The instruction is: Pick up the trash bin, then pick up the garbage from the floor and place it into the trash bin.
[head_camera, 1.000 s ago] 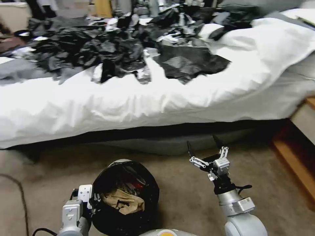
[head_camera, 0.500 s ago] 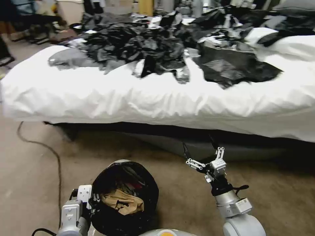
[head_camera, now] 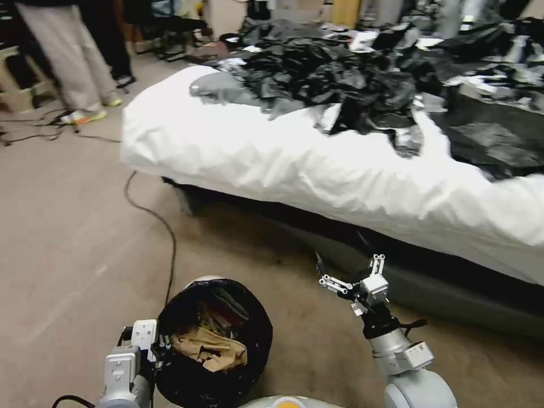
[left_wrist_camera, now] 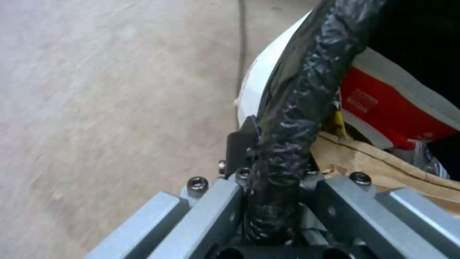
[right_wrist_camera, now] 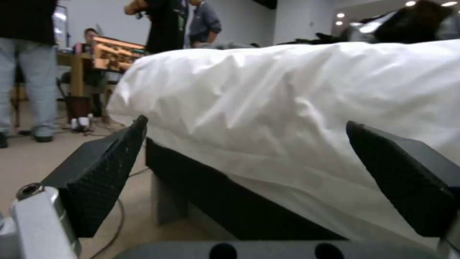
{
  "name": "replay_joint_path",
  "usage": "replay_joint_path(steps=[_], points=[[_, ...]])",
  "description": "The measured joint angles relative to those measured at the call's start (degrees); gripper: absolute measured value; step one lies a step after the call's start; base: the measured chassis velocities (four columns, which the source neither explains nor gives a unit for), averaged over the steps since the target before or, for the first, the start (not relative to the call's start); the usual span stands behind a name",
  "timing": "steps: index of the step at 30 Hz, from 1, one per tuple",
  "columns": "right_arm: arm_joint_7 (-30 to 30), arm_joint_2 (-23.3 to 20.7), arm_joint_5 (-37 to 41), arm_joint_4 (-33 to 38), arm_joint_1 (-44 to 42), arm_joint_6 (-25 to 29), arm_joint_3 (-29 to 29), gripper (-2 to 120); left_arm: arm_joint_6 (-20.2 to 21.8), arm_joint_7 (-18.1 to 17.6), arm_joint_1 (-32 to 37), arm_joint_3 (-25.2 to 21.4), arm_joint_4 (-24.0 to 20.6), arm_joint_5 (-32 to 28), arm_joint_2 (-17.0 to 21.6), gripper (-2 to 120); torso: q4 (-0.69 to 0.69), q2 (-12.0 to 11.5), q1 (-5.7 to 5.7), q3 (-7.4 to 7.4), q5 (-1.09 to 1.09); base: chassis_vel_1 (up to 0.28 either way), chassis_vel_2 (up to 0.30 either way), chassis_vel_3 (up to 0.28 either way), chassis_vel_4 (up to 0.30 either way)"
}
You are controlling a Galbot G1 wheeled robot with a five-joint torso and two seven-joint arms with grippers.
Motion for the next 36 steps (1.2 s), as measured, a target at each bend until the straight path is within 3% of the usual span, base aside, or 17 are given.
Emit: replay_joint_path(steps=[36], points=[[-0.12, 0.06, -0.65, 0.13, -0.59, 0.66, 0.19, 100, 0.42, -0.24, -0.98, -1.03, -1.15, -1.8, 0.02, 0, 0.0, 0.0, 0.0, 0.0, 0.0, 0.126, 0.125, 0.126, 0.122]])
